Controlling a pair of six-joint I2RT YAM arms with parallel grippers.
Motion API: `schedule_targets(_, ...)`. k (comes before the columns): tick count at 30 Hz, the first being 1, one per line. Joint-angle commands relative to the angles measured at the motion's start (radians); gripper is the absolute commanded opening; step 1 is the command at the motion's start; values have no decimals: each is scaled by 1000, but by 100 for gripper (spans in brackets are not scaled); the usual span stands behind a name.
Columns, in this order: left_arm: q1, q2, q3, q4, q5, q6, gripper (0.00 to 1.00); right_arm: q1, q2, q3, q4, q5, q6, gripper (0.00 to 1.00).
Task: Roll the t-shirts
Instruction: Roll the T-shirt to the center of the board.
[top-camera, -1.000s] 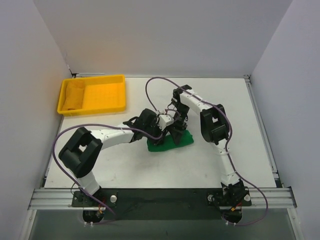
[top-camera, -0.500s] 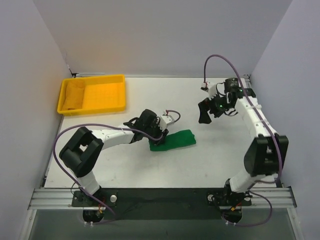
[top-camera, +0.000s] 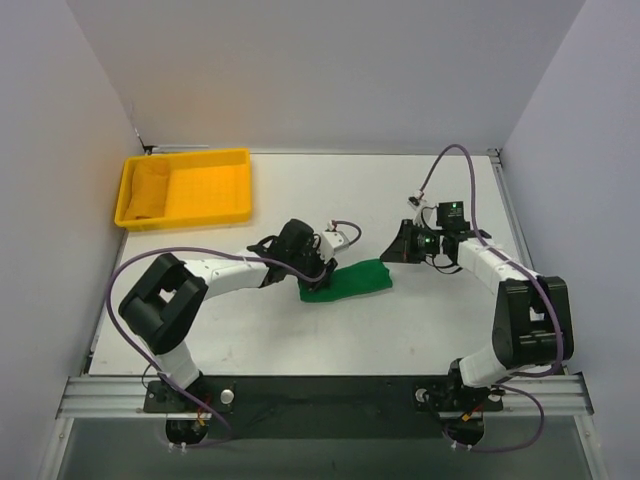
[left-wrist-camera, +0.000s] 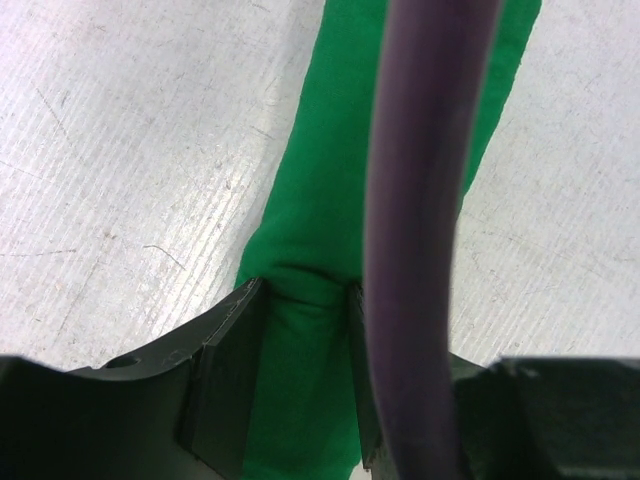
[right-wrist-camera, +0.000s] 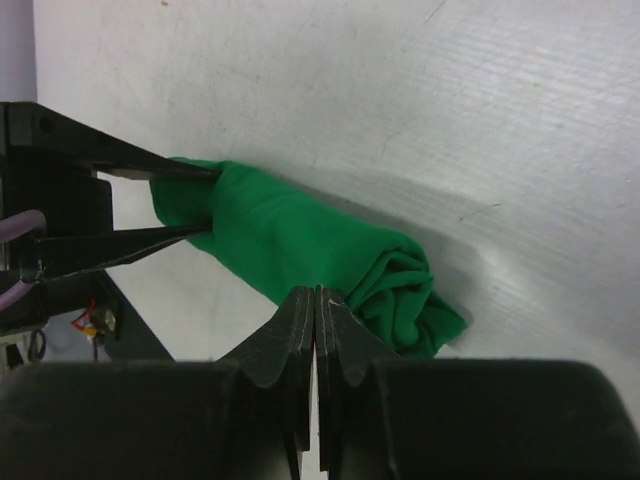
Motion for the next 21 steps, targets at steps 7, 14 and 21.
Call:
schedule_targets(7, -9, 49, 1, -39, 27, -19, 42, 105, 1, -109, 169, -35, 192, 0)
schedule_targets(14, -5, 55, 16, -71, 36, -28, 48, 30, 101, -164, 145, 157, 368, 0)
schedule_targets(21, 31, -2, 217, -218, 162, -17, 77, 3, 181, -109, 114, 191, 324, 0)
